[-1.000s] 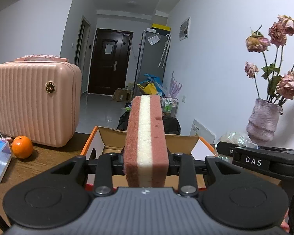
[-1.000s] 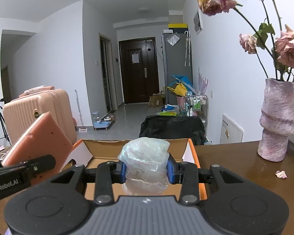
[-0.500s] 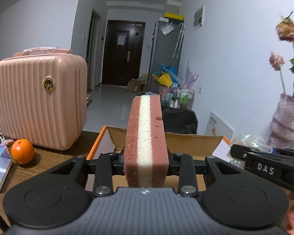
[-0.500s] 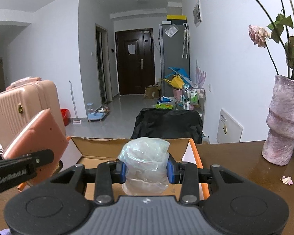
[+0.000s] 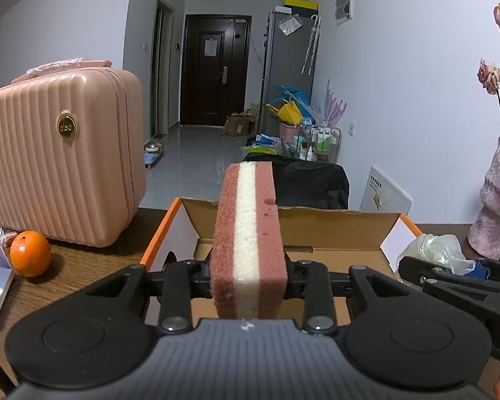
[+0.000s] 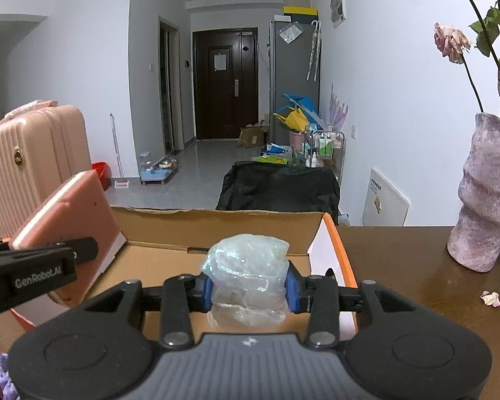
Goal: Organize soft objects
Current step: 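Open both grippers to drop the sponge and bag into the box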
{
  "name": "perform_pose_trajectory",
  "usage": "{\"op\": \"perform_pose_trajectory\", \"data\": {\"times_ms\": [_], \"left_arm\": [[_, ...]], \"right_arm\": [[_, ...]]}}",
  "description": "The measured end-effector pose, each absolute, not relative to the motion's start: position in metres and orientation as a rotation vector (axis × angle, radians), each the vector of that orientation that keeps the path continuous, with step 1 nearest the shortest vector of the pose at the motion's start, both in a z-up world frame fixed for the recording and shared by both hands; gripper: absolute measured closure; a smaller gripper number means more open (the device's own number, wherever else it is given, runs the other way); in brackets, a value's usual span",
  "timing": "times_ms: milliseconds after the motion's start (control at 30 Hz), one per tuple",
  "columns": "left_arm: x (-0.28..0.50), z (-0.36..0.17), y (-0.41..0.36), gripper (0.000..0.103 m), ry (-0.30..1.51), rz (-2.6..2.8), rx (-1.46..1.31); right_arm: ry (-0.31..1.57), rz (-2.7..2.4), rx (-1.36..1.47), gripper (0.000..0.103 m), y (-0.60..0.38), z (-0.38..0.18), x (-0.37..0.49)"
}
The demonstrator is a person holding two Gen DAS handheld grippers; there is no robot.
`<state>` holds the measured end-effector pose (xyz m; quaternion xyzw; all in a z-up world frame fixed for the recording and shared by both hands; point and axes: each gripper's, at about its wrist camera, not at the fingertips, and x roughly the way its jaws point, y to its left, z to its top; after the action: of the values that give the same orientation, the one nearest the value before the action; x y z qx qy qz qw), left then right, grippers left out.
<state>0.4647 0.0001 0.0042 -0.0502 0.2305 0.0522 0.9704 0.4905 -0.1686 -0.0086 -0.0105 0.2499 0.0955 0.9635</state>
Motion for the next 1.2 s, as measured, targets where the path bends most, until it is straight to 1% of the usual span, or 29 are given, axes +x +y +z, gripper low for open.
{"op": "perform_pose_trajectory", "data": {"times_ms": [33, 67, 100, 167, 200, 233, 267, 300, 333, 367, 467, 767, 1200], "left_arm": [[0.465, 0.004, 0.000, 0.069, 0.468, 0.104, -0.102], [0.465, 0.003, 0.000, 0.060, 0.475, 0.101, -0.100], [0.465, 0.002, 0.000, 0.043, 0.479, 0.099, -0.101], [0.465, 0.001, 0.001, 0.031, 0.490, 0.105, -0.105], [0.466, 0.002, 0.004, 0.028, 0.496, 0.112, -0.110], [0.466, 0.001, 0.005, 0.025, 0.495, 0.125, -0.116], [0.465, 0.002, 0.006, 0.015, 0.489, 0.133, -0.116], [0.464, 0.003, 0.008, 0.006, 0.488, 0.137, -0.118], [0.464, 0.003, 0.010, 0.002, 0.490, 0.138, -0.126], [0.464, 0.004, 0.012, 0.000, 0.491, 0.147, -0.138], [0.460, 0.007, 0.016, 0.000, 0.471, 0.182, -0.142], [0.453, 0.013, 0.024, 0.000, 0.469, 0.196, -0.150], [0.423, 0.025, 0.023, 0.000, 0.433, 0.177, -0.142]], "right_arm": [[0.510, 0.190, -0.022, 0.060, -0.169, -0.009, 0.491], [0.515, 0.184, -0.023, 0.058, -0.169, -0.010, 0.491], [0.518, 0.178, -0.023, 0.057, -0.168, -0.010, 0.491], [0.526, 0.169, -0.022, 0.053, -0.169, -0.011, 0.492], [0.529, 0.165, -0.020, 0.050, -0.170, -0.011, 0.493], [0.532, 0.159, -0.018, 0.042, -0.170, -0.011, 0.493], [0.532, 0.154, -0.017, 0.029, -0.171, -0.011, 0.493], [0.530, 0.151, -0.013, 0.022, -0.172, -0.010, 0.492], [0.526, 0.150, -0.009, 0.010, -0.173, -0.009, 0.491], [0.521, 0.146, -0.006, 0.004, -0.173, -0.008, 0.490], [0.518, 0.128, 0.002, 0.000, -0.177, -0.007, 0.489], [0.505, 0.125, 0.015, 0.000, -0.181, 0.003, 0.481], [0.425, 0.157, -0.029, 0.000, -0.181, 0.024, 0.437]]}}
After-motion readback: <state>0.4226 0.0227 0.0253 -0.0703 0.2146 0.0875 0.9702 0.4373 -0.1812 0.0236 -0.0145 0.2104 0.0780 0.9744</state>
